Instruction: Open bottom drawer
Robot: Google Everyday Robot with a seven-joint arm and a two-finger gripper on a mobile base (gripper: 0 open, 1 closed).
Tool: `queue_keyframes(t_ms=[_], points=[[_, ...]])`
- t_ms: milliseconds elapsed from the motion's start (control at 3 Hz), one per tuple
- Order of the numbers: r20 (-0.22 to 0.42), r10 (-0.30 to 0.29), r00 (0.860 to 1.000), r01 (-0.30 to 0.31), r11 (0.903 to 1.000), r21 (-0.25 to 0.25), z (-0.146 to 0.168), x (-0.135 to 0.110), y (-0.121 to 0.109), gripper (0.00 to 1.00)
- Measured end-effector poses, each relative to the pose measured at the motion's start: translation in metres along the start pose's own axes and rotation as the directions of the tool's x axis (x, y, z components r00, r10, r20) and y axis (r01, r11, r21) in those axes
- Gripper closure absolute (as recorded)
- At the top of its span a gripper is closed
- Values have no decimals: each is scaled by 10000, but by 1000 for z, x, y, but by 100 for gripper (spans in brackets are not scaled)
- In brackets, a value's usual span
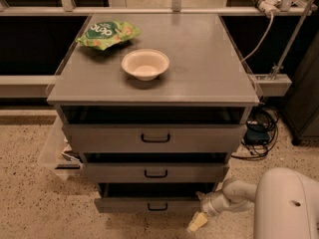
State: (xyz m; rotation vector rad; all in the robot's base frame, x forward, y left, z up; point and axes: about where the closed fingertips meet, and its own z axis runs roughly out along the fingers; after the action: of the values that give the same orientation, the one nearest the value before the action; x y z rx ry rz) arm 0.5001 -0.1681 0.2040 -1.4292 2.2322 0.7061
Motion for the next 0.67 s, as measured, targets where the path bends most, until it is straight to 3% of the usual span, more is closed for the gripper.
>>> queue_keyframes(t_ms=[667], points=[[-133, 173, 9998, -176, 9996, -224, -2, 6, 7, 0]])
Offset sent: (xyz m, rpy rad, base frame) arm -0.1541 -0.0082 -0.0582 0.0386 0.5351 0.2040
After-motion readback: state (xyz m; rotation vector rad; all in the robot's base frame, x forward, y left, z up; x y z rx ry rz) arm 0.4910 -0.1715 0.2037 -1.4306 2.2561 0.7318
